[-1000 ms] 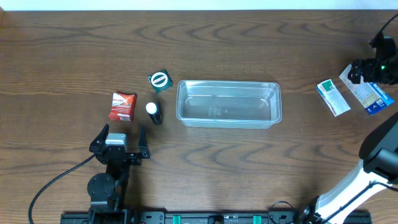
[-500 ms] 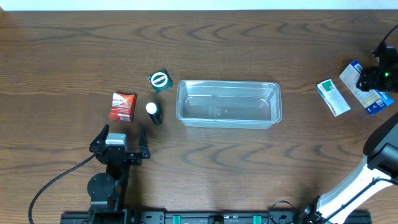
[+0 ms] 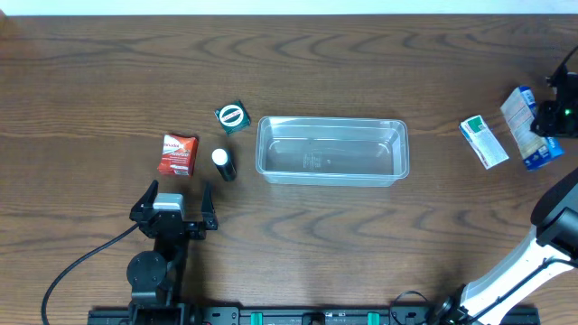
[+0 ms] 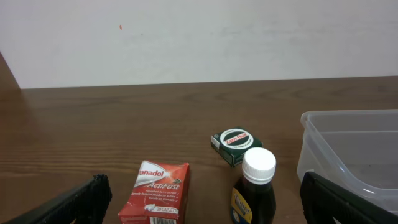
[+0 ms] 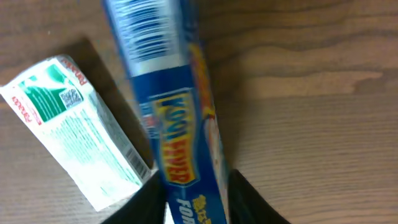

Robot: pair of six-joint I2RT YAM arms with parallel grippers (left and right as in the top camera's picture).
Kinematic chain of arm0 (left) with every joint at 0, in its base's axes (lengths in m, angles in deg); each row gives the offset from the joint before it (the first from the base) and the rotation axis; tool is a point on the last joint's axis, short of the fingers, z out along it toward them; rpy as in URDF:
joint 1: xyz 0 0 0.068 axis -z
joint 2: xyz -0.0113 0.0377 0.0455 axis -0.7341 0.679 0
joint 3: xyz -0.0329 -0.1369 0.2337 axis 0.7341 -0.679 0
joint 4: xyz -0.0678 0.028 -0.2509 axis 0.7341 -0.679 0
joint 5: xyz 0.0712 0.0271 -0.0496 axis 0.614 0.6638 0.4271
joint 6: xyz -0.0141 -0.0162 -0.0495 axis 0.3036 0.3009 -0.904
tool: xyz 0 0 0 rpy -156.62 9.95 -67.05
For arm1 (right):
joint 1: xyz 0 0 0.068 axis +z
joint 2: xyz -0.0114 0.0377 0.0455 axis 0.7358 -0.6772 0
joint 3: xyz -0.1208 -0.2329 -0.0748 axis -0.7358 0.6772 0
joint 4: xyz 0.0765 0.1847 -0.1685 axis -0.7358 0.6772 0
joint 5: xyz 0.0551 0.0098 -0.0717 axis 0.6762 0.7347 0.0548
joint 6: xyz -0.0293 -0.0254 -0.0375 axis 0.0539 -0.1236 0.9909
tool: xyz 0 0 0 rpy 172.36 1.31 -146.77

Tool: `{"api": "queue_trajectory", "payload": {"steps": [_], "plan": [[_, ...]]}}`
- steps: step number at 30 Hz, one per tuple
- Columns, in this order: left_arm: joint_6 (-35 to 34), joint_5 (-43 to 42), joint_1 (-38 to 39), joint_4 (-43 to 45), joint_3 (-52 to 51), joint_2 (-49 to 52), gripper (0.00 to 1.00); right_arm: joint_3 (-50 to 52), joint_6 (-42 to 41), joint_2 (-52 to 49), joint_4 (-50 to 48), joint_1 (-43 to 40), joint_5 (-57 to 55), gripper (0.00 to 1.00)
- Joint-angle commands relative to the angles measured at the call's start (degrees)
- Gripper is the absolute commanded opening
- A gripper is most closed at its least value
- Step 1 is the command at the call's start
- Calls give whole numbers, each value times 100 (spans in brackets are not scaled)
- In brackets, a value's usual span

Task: Pack container
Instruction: 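Grasp the blue Kool Fever box with the right gripper and lift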

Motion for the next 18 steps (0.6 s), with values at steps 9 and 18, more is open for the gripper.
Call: {"api": "queue_trajectory", "payload": {"steps": [9,18], "plan": [[37,-125,-24,-210,-87,2,98,20,-223,-7,-44,-39,31,12],[37,-125,-24,-210,-87,2,98,-59,-520,234,-42,149,96,1]]}}
